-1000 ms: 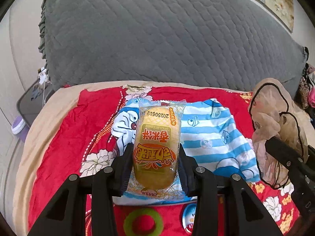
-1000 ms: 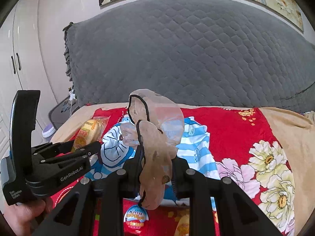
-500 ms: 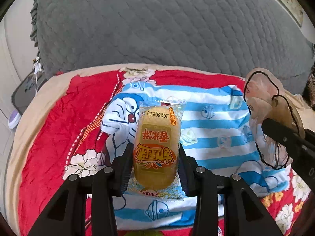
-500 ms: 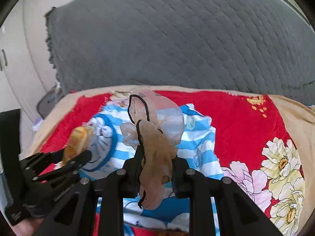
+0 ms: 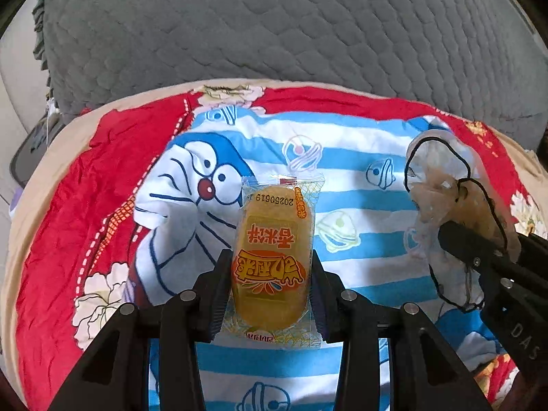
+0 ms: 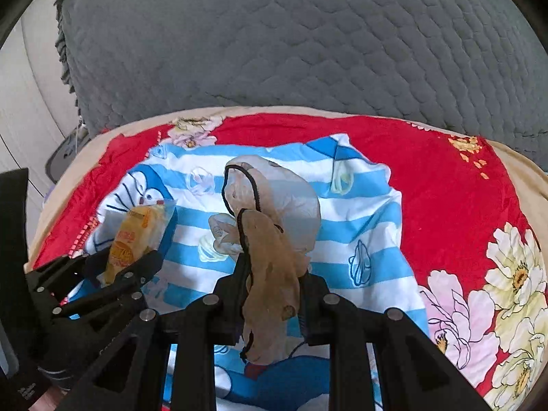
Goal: Organize objects
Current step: 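Lower the bun onto the shirt and open the left tool while the right tool releases the scrunchie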
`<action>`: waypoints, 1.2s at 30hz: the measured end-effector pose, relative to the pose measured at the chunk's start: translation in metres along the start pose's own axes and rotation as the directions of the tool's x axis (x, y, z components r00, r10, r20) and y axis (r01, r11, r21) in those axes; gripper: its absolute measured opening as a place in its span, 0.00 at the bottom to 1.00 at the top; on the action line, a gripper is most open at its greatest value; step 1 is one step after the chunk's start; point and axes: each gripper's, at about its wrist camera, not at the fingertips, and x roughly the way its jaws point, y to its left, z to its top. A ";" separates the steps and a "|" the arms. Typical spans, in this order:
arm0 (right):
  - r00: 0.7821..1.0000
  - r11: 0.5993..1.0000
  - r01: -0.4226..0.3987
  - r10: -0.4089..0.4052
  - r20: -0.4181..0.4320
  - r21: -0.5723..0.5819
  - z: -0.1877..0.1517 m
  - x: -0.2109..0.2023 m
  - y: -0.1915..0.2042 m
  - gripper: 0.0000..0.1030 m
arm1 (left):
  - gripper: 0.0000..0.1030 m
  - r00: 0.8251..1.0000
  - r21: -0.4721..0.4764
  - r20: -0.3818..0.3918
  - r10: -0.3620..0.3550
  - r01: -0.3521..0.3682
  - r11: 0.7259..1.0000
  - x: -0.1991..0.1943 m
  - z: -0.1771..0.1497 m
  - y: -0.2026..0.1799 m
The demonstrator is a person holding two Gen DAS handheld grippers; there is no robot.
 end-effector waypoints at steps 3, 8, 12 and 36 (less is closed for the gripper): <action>1.000 1.000 0.011 -0.010 -0.025 0.005 -0.001 0.012 -0.002 0.24 | 0.42 1.000 -0.008 -0.021 0.006 -0.006 1.000 0.009 -0.001 0.003; 0.998 0.999 0.044 -0.044 -0.044 -0.007 0.000 0.025 -0.005 0.24 | 0.42 0.999 -0.004 -0.047 0.007 -0.007 1.000 0.023 -0.006 0.006; 0.997 0.999 0.050 -0.049 -0.064 0.003 -0.002 0.035 -0.009 0.26 | 0.43 0.999 0.001 -0.049 0.013 -0.013 1.000 0.026 -0.009 0.004; 0.998 0.998 0.059 -0.059 -0.029 -0.010 -0.004 0.021 -0.011 0.53 | 0.75 0.999 -0.016 -0.037 0.011 -0.012 1.000 0.015 -0.004 0.018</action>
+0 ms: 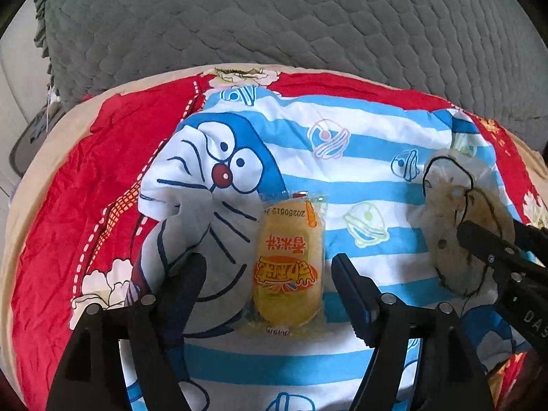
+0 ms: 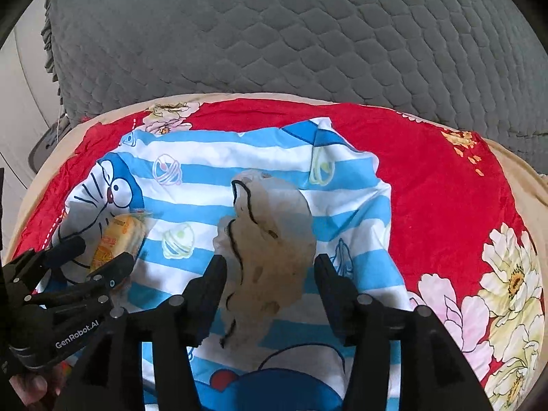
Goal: Organize objects
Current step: 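Lower the bun onto the shirt and open the left tool while the right tool releases the scrunchie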
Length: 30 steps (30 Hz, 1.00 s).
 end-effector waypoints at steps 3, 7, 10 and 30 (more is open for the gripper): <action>1.000 1.000 0.006 -0.006 0.003 -0.006 0.001 -0.002 0.002 0.57 | 0.75 1.000 0.012 -0.006 -0.002 0.002 1.000 -0.001 -0.001 -0.001; 1.000 1.000 0.012 -0.012 0.013 -0.003 0.000 -0.006 0.000 0.59 | 0.76 1.000 0.018 -0.011 -0.022 0.022 1.000 -0.005 -0.004 0.001; 1.000 1.000 0.013 -0.013 0.024 0.005 -0.001 -0.011 -0.001 0.62 | 0.78 1.000 0.014 -0.009 -0.021 0.021 1.000 -0.011 -0.005 0.004; 0.997 1.000 -0.026 0.026 0.075 -0.003 -0.023 -0.057 0.003 0.87 | 0.82 0.998 -0.030 -0.015 -0.063 0.062 0.998 -0.049 -0.029 0.018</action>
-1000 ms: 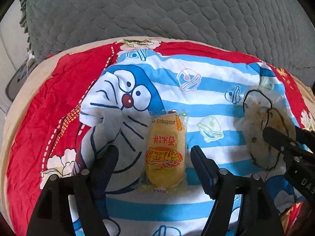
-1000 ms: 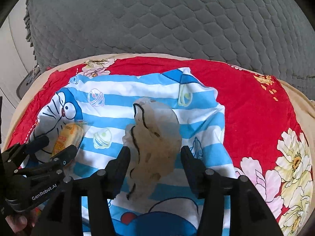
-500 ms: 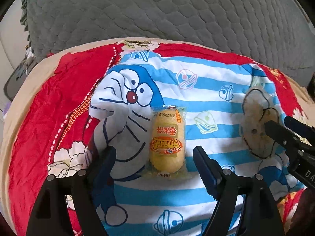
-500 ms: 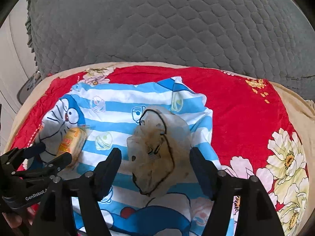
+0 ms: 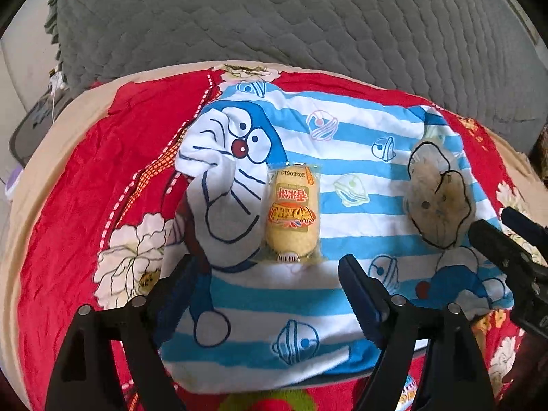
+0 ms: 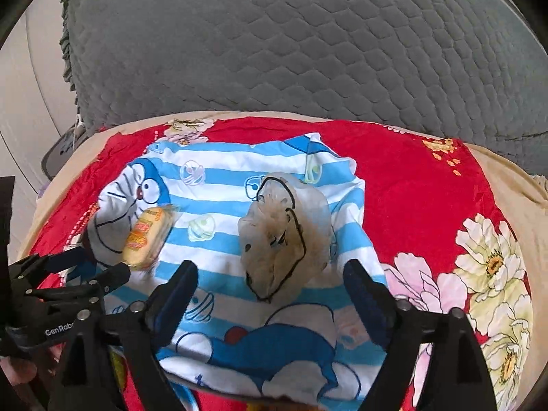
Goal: Organize objects
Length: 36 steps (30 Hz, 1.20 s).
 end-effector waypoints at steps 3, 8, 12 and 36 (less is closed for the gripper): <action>1.000 1.000 -0.004 0.004 0.004 0.003 -0.003 -0.009 0.002 0.89 | 0.82 1.000 -0.003 -0.011 -0.006 0.006 1.000 -0.005 -0.004 0.000; 1.000 1.000 -0.007 0.007 -0.003 -0.004 -0.010 -0.020 0.006 0.92 | 0.82 1.000 -0.022 0.004 -0.016 0.016 1.000 -0.018 -0.010 0.002; 1.000 1.000 -0.013 0.013 0.003 -0.011 -0.019 -0.030 0.011 0.95 | 0.82 1.000 -0.027 0.013 -0.025 0.026 0.999 -0.030 -0.016 0.003; 0.996 0.999 -0.038 0.038 0.078 -0.003 -0.075 -0.134 0.030 0.99 | 0.82 0.999 -0.017 0.044 -0.014 0.014 1.000 -0.117 -0.075 -0.001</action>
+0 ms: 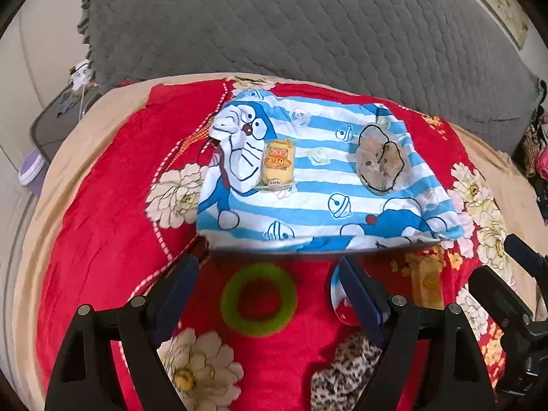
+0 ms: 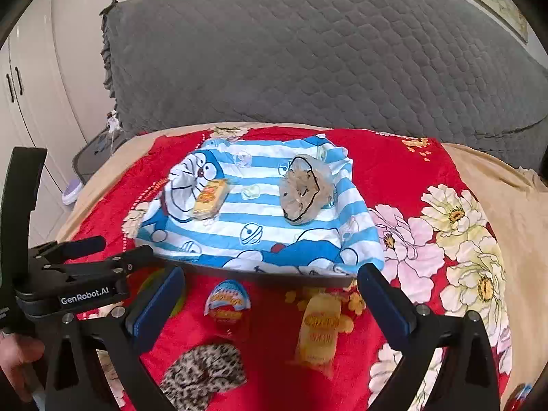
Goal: Organize objects
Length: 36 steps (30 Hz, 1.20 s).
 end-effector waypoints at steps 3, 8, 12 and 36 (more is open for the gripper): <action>1.000 1.000 0.000 0.000 0.011 0.001 -0.004 -0.014 0.003 0.99 | 0.82 1.000 0.005 0.000 0.002 -0.002 1.000 -0.014 -0.008 0.000; 1.000 1.000 0.009 -0.008 0.023 -0.009 -0.009 -0.035 0.010 0.99 | 0.82 0.999 0.002 0.035 0.021 -0.021 1.000 -0.040 -0.019 0.001; 0.999 1.000 0.021 -0.020 0.040 -0.016 -0.011 -0.052 0.015 0.99 | 0.82 0.998 0.016 0.046 0.030 -0.031 0.999 -0.057 -0.027 0.001; 0.994 0.999 0.043 -0.042 0.105 -0.009 -0.017 -0.115 0.027 0.99 | 0.82 0.990 0.053 0.133 0.034 -0.042 0.998 -0.131 -0.045 -0.010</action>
